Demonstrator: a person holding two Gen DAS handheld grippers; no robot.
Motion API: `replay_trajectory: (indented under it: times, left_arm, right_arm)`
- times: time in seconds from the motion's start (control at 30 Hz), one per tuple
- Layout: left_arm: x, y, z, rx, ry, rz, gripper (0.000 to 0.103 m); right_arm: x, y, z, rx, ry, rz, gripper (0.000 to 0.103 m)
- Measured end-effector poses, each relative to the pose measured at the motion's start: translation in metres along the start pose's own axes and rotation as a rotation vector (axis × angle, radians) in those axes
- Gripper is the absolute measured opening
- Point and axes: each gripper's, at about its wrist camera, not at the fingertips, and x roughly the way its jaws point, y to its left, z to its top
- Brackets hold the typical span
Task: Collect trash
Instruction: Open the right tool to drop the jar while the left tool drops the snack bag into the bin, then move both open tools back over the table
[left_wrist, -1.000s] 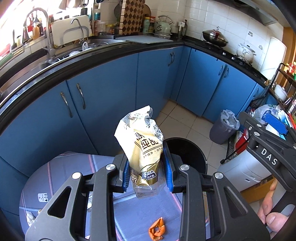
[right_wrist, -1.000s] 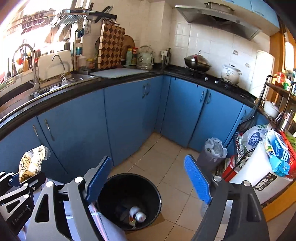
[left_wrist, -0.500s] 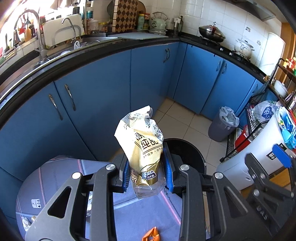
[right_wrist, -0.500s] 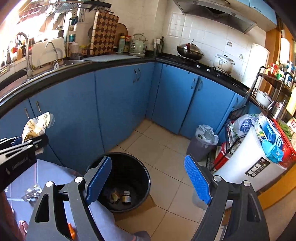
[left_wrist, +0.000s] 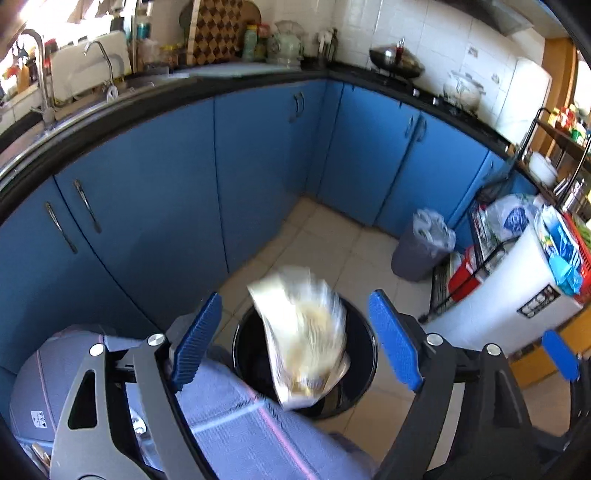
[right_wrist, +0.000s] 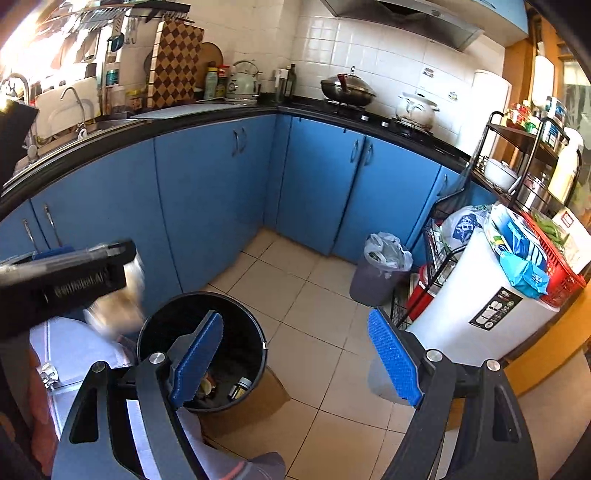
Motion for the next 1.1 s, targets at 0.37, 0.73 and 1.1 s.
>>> replay_trajectory:
  times: [0.37,0.73,1.1]
  left_arm:
    - [-0.003,0.013,-0.003,-0.010,0.035,0.032,0.084]
    - [-0.039,0.112,-0.034,-0.169,0.045,0.204,0.084]
    - [-0.087,0.189,-0.082,-0.303,0.060,0.352,0.084]
  right_arm:
    - [-0.002,0.015,-0.002,-0.011,0.011,0.053,0.079]
    - [-0.015,0.091,-0.013,-0.130,0.022,0.237,0.079]
    - [-0.034,0.157,-0.026,-0.222,0.036,0.382,0.079]
